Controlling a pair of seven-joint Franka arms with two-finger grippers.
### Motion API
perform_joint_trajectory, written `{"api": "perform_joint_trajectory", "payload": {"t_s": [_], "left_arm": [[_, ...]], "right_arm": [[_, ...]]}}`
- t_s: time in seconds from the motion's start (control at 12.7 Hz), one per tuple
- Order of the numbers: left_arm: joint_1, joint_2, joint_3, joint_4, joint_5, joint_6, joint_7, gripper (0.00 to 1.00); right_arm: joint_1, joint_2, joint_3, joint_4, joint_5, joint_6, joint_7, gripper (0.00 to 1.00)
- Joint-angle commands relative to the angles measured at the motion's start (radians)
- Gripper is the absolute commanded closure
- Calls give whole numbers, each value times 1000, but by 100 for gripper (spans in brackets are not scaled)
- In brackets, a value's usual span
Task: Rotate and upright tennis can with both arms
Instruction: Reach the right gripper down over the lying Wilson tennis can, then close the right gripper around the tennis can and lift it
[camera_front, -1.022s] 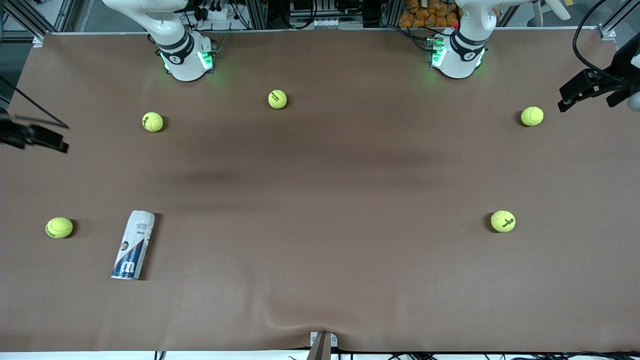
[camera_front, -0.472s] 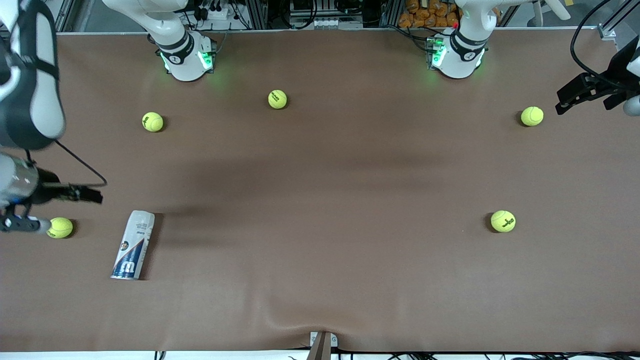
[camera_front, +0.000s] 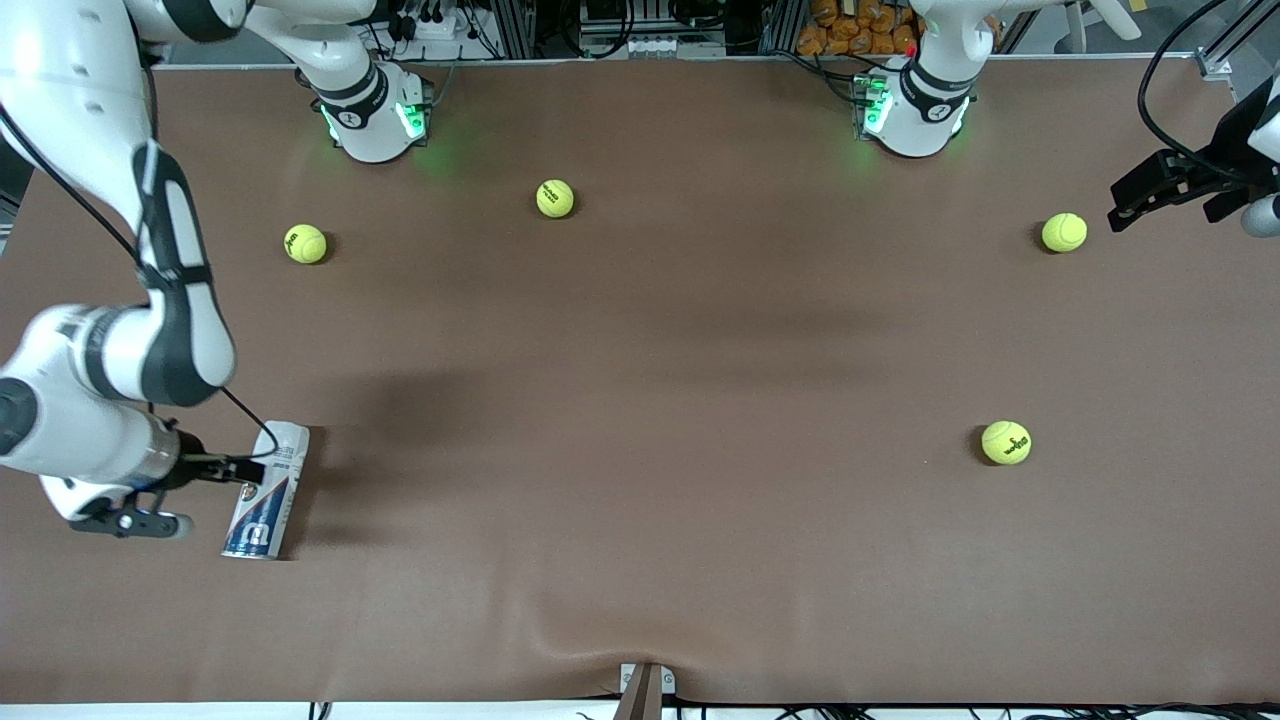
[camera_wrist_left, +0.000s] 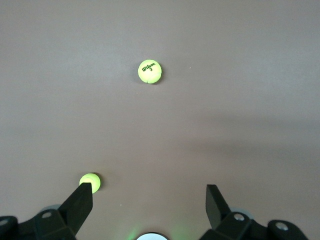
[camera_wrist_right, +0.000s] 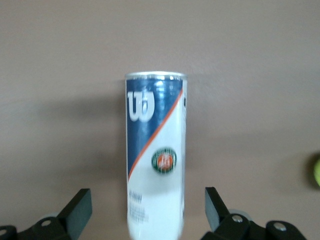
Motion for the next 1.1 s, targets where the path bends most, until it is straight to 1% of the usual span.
{"api": "perform_joint_trajectory", "payload": {"t_s": [0.0, 0.16, 0.55, 1.02], "left_arm": [[4, 8, -4, 13, 0, -9, 20, 0], [5, 8, -4, 11, 0, -9, 20, 0], [4, 10, -4, 11, 0, -9, 20, 0], [-1, 10, -6, 10, 0, -9, 20, 0]], "right_arm": [[-4, 65, 1, 30, 12, 65, -7, 0], [-10, 98, 1, 27, 10, 114, -6, 0], [-16, 148, 3, -5, 12, 113, 0, 0], [-19, 158, 3, 4, 13, 117, 3, 0]]}}
